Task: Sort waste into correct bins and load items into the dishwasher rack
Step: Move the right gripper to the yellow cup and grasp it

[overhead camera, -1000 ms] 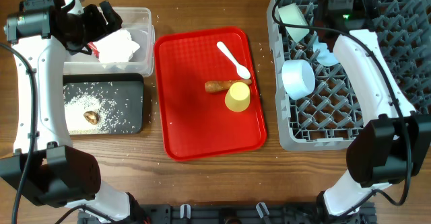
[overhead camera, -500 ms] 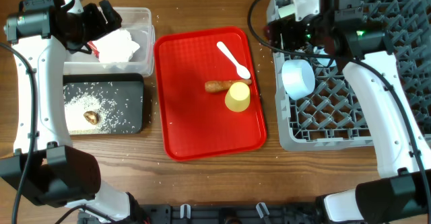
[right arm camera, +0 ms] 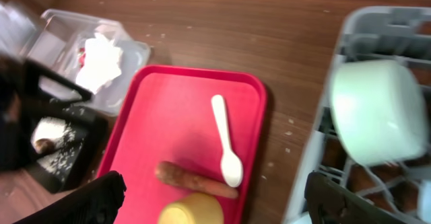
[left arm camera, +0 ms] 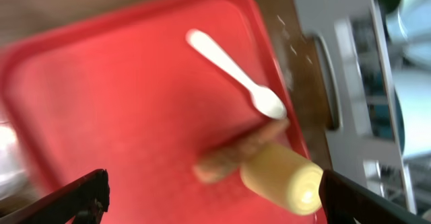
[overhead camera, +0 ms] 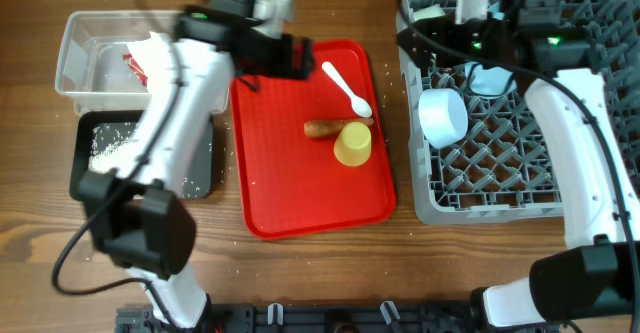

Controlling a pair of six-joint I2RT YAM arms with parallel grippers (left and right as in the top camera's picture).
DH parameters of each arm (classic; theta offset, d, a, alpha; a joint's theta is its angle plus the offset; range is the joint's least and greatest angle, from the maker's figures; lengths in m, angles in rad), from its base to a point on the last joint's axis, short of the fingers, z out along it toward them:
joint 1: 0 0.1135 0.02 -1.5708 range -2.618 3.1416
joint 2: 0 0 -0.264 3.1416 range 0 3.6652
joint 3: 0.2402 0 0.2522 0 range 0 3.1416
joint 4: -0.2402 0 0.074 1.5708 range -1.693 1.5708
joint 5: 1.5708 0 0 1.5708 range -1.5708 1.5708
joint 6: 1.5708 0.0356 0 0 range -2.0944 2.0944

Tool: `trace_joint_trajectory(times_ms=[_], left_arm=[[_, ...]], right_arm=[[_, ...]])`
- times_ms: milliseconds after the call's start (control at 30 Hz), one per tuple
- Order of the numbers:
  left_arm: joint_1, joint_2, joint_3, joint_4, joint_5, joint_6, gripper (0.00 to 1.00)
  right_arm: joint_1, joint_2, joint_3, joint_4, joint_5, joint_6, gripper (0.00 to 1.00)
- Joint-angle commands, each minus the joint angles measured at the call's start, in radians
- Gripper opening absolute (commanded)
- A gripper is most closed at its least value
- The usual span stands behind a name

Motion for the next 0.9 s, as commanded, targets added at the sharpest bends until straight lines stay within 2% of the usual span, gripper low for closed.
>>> trace_joint_trajectory(times_ms=[0, 67, 167, 267, 333, 400, 500, 867], left_arm=[[-0.133, 0.069, -0.009, 0.012, -0.127, 0.043, 0.99], [-0.185, 0.105, -0.009, 0.01, -0.206, 0.025, 0.93], [-0.138, 0.106, -0.009, 0.016, -0.303, -0.219, 0.93], [0.028, 0.104, -0.009, 0.007, -0.23, -0.463, 0.95], [0.13, 0.104, -0.009, 0.005, -0.129, -0.518, 0.95], [0.235, 0.104, -0.009, 0.007, -0.038, -0.52, 0.97], [0.3, 0.104, -0.009, -0.017, -0.033, -0.52, 1.0], [0.312, 0.104, -0.009, -0.034, -0.034, -0.512, 1.0]], right_arm=[[-0.007, -0.034, 0.008, -0.03, 0.053, 0.023, 0.89], [-0.006, -0.034, 0.008, -0.043, 0.052, 0.032, 0.87], [0.045, -0.032, 0.008, -0.084, 0.055, 0.056, 0.81], [0.188, -0.023, 0.008, -0.139, 0.245, 0.119, 0.8], [0.274, -0.006, 0.008, -0.18, 0.373, 0.169, 0.8], [0.354, 0.026, 0.008, -0.223, 0.426, 0.214, 0.79], [0.414, 0.104, 0.008, -0.255, 0.426, 0.249, 0.78], [0.439, 0.391, 0.008, -0.293, 0.392, 0.291, 0.81]])
